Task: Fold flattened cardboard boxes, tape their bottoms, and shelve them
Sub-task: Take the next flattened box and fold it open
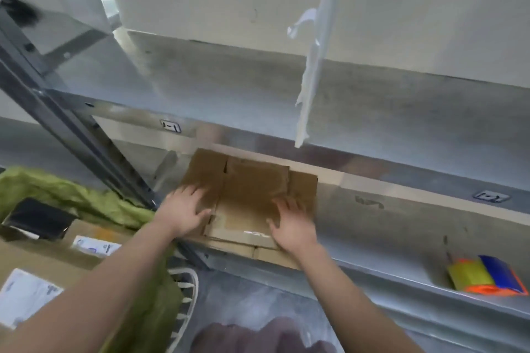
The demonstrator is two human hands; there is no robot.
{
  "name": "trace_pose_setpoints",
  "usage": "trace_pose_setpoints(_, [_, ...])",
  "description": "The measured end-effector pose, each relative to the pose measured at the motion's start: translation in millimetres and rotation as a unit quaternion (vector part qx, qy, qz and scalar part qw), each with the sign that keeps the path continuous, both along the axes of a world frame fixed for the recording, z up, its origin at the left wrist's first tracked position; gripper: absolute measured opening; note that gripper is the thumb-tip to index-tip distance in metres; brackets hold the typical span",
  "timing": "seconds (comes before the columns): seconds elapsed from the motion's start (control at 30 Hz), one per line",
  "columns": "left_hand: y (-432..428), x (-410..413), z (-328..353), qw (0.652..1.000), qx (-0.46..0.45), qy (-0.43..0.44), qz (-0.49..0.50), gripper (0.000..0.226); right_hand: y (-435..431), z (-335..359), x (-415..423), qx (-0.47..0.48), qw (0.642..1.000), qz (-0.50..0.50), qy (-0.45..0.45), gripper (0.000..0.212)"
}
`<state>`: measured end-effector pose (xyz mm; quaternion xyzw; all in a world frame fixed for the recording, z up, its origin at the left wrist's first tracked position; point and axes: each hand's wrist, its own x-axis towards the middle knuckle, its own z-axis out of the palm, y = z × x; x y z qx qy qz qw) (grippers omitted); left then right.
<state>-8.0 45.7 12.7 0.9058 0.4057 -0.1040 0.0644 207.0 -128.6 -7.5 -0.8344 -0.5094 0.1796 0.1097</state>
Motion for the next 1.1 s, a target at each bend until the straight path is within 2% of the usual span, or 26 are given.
trace_pose_setpoints(0.1, [27, -9, -9, 0.999, -0.040, 0.011, 0.001, 0.069, 12, -8, -14, -0.012, 0.999, -0.028, -0.031, 0.057])
trace_pose_setpoints(0.33, [56, -18, -27, 0.992, -0.124, 0.005, 0.013, 0.073, 27, -20, -31, -0.053, 0.995, -0.082, -0.030, 0.058])
trace_pose_setpoints(0.57, [61, -15, -35, 0.978, -0.182, -0.081, 0.063, 0.083, 31, -27, -35, -0.060, 0.984, -0.165, 0.020, 0.056])
trace_pose_setpoints(0.87, [60, -7, -22, 0.962, -0.198, -0.174, 0.070, 0.077, 22, -8, -28, 0.109, 0.943, -0.270, 0.163, 0.057])
trace_pose_setpoints(1.1, [16, 30, 0, 0.948, -0.217, -0.228, 0.053, 0.078, -33, 15, 3, 0.170, 0.919, -0.317, 0.161, 0.064])
